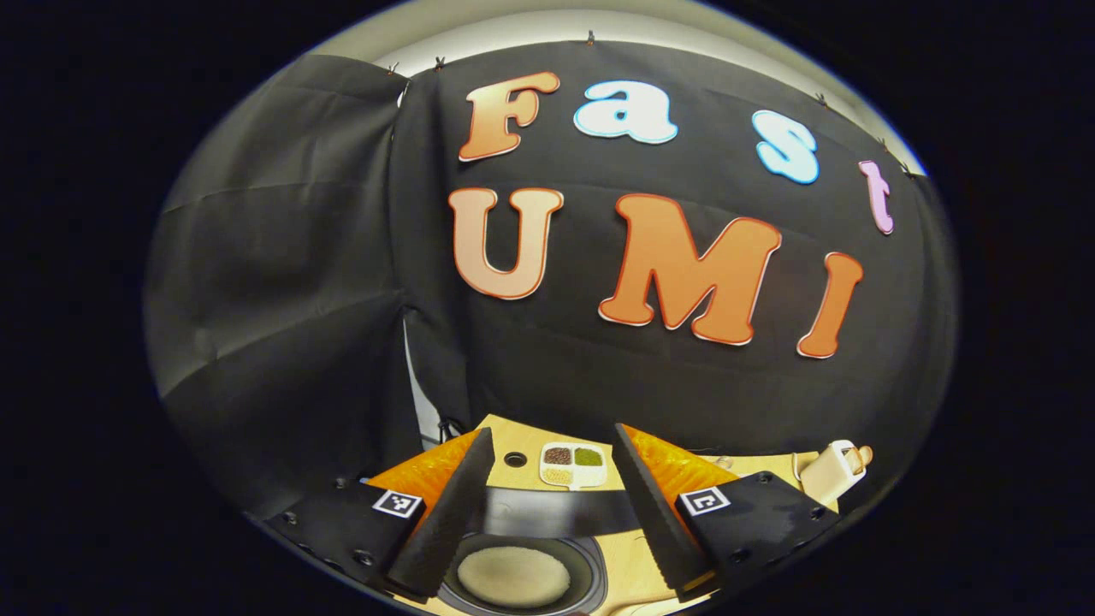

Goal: Close the left gripper, press the button to open the rice cooker; take a wooden spoon from the chopstick holder with the right hand, scoop a spoonful of rice and pour it into the rice cooker, then put the wooden spoon back into the chopstick holder.

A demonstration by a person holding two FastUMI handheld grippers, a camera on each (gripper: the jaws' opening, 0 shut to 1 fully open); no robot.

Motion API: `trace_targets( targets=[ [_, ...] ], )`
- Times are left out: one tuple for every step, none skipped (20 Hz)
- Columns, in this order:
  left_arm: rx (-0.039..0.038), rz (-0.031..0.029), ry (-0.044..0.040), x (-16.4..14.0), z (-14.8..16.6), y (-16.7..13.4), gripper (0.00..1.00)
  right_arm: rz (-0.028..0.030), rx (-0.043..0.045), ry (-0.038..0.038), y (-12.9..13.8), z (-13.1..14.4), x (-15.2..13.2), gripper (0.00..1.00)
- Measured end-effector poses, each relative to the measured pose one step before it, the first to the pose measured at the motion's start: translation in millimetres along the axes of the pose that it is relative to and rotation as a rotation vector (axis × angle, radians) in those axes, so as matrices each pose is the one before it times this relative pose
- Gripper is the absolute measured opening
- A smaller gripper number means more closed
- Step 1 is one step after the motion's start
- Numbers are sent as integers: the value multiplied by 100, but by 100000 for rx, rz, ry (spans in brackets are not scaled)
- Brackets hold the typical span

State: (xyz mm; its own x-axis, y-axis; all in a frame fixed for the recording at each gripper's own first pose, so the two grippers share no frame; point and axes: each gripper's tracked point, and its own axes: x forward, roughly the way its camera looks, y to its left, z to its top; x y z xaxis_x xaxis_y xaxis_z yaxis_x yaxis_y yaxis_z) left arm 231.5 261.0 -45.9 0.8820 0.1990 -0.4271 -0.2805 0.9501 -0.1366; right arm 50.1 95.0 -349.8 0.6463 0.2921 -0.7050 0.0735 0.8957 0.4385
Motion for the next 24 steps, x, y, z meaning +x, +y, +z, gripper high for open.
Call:
trace_targets(
  targets=[
    [-127, 347, 3048, 916, -512, 276, 93, -734, 586, -635, -203, 468, -652, 25],
    [947, 145, 3791, 715, -542, 137, 91, -107, 830, 31, -271, 462, -752, 20],
    [521, 833, 2495, 586, -464, 393, 94, 704, 686, -455, -31, 481, -899, 34],
    [1277, 1533, 2291, 371, -232, 303, 92, 342, 227, -1509, -44, 657, -946, 44],
    [417, 1504, 2287, 191, -365, 336, 92, -424, -499, -2180, -281, 763, -847, 51],
    [406, 119, 1381, 232, 49, -106, 92, -936, -918, -2163, -241, 642, -597, 61],
    [1914, 510, 2906, 199, -505, -140, 93, -801, -1012, -1865, -307, 573, -839, 66],
    [2369, 1029, 3212, 4, -431, 62, 94, -370, -963, -1761, -29, 541, -842, 74],
    [1175, -77, 2709, 134, -520, -278, 92, -128, -975, -1872, -21, 684, -695, 76],
    [383, -415, 3149, -57, -682, -379, 94, -61, -1073, -1640, -78, 461, -709, 79],
    [566, -856, 3164, -64, -667, -247, 96, -435, -1019, -1293, -70, 497, -580, 80],
    [282, -420, 2553, -110, -606, -268, 97, -342, -1252, -934, -112, 333, -514, 80],
    [724, -531, 2932, 101, -985, -142, 98, -116, -976, -942, -144, 262, -439, 81],
    [476, -948, 2928, 33, -948, -369, 98, -379, -903, -675, -171, 160, -414, 81],
    [-185, -1355, 3801, -119, -1187, -319, 98, -200, -546, -534, -159, 153, -295, 81],
    [-831, -1775, 5289, -103, -1416, -578, 98, -433, -433, 36, -192, 39, -179, 82],
    [-856, 212, 5089, 269, -1733, 31, 97, 50, -190, 220, -124, -220, -206, 82],
    [935, 1061, 4521, -160, -1224, 292, 97, -464, -217, 417, -260, -270, -205, 82],
    [285, -2, 522, 355, -342, -258, 98, 15, -359, -30, -132, -48, -56, 82],
    [1110, 15, 4303, 155, -965, 53, 98, -177, -358, -6, -42, -32, -97, 82],
    [247, -225, 3519, 270, -1244, 7, 98, 296, -556, 12, -40, -109, -174, 82],
    [-431, 178, 4885, 408, -1283, -78, 98, 556, -574, -67, 138, 43, -75, 82],
    [363, 24, 4944, 562, -1508, 231, 96, 348, -675, 52, 94, -140, -189, 82],
    [345, 72, 4443, 596, -1271, 175, 96, 691, -733, -4, 301, -45, -122, 82]
  ],
)
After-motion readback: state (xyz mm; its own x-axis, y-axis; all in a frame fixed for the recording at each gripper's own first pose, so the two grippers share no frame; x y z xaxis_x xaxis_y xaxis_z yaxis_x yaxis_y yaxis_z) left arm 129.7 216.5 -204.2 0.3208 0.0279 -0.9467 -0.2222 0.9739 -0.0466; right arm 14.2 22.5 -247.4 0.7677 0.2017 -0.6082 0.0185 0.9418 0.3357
